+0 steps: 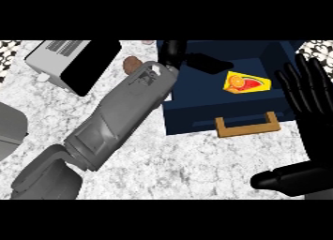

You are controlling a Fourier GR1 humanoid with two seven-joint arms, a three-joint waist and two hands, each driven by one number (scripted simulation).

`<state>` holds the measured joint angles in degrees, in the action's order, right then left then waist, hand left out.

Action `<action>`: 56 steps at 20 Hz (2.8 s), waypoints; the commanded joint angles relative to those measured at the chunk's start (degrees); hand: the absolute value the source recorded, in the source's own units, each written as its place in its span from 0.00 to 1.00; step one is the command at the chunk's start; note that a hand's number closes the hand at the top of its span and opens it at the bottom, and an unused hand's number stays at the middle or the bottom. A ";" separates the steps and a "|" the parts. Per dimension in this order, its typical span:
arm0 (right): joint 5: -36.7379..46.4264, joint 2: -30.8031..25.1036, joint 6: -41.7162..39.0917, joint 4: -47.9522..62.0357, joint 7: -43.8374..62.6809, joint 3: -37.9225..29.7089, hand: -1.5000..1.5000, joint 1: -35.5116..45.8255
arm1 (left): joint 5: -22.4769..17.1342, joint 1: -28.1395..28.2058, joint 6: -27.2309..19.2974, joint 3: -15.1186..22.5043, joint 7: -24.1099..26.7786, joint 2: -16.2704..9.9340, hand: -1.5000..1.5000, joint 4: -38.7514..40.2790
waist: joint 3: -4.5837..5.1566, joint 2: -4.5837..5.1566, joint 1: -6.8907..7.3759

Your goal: Pick up the cup, place it into the drawer and close the drawer

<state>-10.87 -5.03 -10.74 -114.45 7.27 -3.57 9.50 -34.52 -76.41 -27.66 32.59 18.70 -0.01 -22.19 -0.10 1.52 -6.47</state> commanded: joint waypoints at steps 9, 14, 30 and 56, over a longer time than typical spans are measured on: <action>-7.84 -0.87 -1.33 -2.47 3.83 -2.48 0.00 0.31 | -10.33 0.84 3.99 -3.95 9.97 0.01 0.00 -6.07 | 0.08 -0.59 2.17; -8.51 -3.12 -5.21 -1.88 0.88 -4.14 1.00 -3.45 | -10.17 5.17 5.70 -6.75 7.18 -0.56 0.00 -11.12 | 0.10 -1.60 6.13; 9.33 -10.03 -11.52 -7.71 2.37 3.36 1.00 -10.22 | -10.73 31.66 3.66 -9.76 -0.18 -18.53 0.00 -42.90 | 0.11 -1.95 7.62; 54.03 -10.56 2.63 34.22 -19.71 16.42 0.00 3.73 | -14.83 68.40 24.68 -25.15 0.56 -34.01 0.00 -64.46 | 0.09 -1.46 7.03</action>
<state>39.88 -16.08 -10.22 -86.87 -9.90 12.58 11.86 -48.29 -10.25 -6.90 11.32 20.45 -32.41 -86.67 0.00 0.04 0.97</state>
